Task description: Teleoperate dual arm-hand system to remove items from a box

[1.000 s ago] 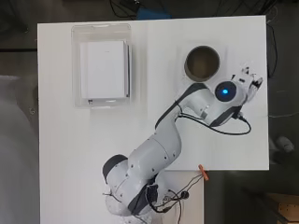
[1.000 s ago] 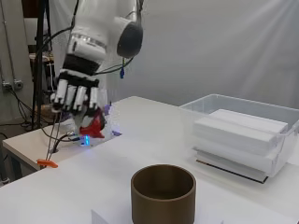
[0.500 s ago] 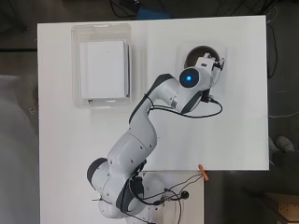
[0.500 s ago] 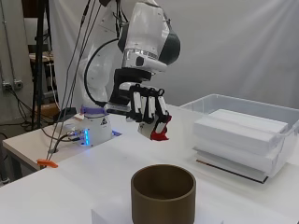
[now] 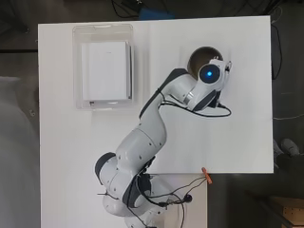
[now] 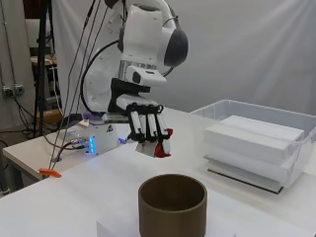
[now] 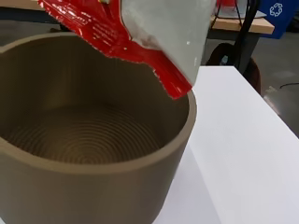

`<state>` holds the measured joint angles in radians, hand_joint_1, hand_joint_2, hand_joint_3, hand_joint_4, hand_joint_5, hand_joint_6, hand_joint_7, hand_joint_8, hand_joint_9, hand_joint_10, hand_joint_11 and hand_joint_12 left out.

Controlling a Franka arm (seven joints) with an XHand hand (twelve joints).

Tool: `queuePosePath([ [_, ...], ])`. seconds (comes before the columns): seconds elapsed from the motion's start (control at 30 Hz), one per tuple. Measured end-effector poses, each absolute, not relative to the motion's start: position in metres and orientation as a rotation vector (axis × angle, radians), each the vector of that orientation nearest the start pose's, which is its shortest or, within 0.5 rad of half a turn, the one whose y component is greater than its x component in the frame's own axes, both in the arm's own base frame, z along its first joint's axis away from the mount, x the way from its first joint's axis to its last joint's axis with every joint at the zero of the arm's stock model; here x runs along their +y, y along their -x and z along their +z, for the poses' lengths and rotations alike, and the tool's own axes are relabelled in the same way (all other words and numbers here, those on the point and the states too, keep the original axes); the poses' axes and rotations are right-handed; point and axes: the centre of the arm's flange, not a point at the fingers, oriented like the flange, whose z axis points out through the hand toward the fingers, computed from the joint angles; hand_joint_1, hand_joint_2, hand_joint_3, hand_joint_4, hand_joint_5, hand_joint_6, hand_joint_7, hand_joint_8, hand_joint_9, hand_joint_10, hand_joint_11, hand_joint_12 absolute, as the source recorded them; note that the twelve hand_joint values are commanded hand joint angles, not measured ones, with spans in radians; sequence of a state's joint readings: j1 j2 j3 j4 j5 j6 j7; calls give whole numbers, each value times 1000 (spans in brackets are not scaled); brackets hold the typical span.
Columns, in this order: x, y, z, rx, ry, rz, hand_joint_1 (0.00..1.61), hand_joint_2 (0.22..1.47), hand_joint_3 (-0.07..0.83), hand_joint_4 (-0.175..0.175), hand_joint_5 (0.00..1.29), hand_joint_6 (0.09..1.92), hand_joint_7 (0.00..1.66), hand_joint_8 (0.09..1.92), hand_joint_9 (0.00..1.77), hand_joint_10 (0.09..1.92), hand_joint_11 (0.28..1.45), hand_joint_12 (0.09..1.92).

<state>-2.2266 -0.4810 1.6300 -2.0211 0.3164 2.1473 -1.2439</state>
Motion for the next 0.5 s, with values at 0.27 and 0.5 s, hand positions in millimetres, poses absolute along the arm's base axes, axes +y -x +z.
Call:
queuePosePath([
  [0.27,-302,-524,427,-783,3222,275,313,863,-12,111,314,87,444,165,480,219,458,183],
  [0.5,-303,-547,414,-743,3239,529,265,779,-18,164,279,87,340,87,421,87,434,87],
])
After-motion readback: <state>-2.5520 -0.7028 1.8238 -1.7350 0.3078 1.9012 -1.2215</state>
